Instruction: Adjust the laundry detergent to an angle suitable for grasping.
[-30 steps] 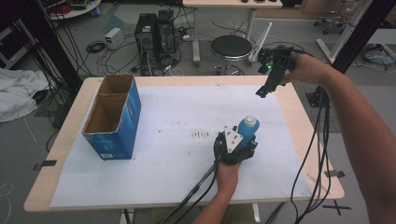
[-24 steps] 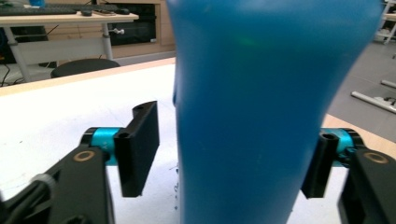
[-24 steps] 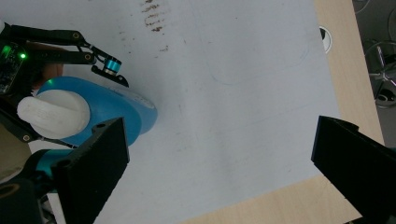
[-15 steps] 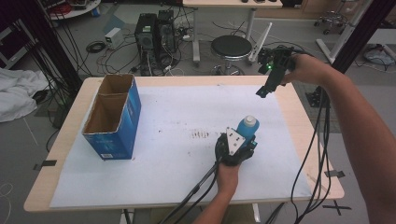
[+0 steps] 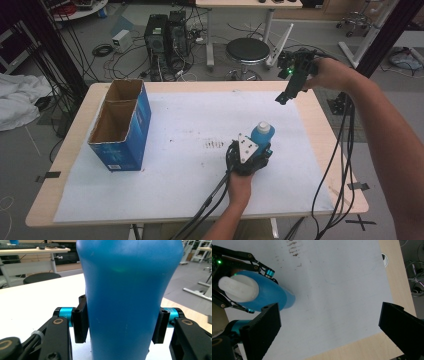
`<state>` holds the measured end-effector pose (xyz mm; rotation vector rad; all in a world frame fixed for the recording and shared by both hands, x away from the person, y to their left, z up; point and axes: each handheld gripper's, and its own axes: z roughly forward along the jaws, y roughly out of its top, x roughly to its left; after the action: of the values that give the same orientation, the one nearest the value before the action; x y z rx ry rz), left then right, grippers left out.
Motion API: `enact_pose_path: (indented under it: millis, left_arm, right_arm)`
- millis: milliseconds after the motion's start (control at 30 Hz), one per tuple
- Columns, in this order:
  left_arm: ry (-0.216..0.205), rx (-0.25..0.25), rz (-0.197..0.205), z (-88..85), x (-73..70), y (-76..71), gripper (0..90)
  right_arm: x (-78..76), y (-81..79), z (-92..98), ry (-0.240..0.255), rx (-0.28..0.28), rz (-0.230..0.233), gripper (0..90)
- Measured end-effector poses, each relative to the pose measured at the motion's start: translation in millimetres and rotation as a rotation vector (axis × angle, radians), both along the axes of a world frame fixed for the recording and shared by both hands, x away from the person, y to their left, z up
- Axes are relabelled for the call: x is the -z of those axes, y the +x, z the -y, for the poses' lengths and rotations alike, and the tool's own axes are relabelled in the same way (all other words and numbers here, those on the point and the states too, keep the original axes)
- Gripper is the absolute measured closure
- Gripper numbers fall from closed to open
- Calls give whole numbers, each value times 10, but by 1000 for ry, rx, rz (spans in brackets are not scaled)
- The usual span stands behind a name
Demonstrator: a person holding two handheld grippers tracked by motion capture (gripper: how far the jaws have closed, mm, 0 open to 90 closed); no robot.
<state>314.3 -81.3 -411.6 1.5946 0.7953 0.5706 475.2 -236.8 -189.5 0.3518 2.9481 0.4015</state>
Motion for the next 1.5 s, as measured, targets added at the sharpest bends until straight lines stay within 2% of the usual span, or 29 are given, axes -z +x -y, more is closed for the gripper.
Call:
enact_pose_path:
  millis: [133, 300, 467, 533, 633, 733, 767, 900, 933, 967, 1000, 1067, 1100, 1133, 1267, 1400, 1467, 1500]
  left_arm:
    - [2, 31, 17, -129, -88, 13, 445]
    - [3, 100, 43, -338, -250, 48, 445]
    - [3, 207, 61, -614, -439, 119, 445]
    - [20, 251, 73, -730, -498, 155, 445]
    - [32, 309, 68, -855, -544, 214, 445]
    - [60, 392, 53, -979, -578, 279, 445]
    - [63, 402, 52, -994, -581, 288, 445]
    - [91, 499, 51, -1060, -588, 347, 445]
    - [91, 499, 51, -1060, -588, 347, 445]
    - [91, 546, 47, -1073, -576, 381, 445]
    - [90, 567, 49, -1081, -567, 405, 445]
    - [82, 600, 45, -1098, -543, 452, 445]
    - [82, 600, 45, -1098, -543, 452, 446]
    - [70, 641, 36, -1105, -507, 500, 446]
    - [87, 716, 33, -1079, -446, 547, 446]
    - [111, 774, 38, -1029, -377, 585, 448]
    - [120, 787, 33, -1018, -343, 612, 448]
    - [128, 793, 32, -1015, -333, 625, 448]
  right_arm:
    - [-20, -22, 31, -2, 5, 3, 31]
    - [-24, -64, 26, -4, 2, 6, 31]
    - [-30, -103, 9, 1, 0, 8, 31]
    - [-37, -115, 2, 5, -3, 9, 31]
    - [-37, -118, -1, 1, -2, 8, 31]
    - [-31, -130, -15, 2, -1, 2, 31]
    - [-26, -127, -17, 0, -3, 5, 31]
    - [-12, -126, -25, -1, -6, 2, 31]
    - [-8, -130, -27, -1, -3, 0, 31]
    - [-8, -131, -26, -5, -3, -1, 31]
    - [-5, -133, -27, -5, 0, -3, 31]
    - [-2, -135, -24, -5, 2, -4, 31]
    - [-2, -134, -22, -5, 1, -3, 31]
    - [-2, -132, -20, -4, -1, -2, 31]
    - [6, -133, -16, 1, 0, -4, 31]
    - [40, -116, -15, -1, -16, -3, 31]
    - [49, -122, -15, -2, 0, -12, 31]
    - [54, -110, -14, 1, -10, -9, 31]
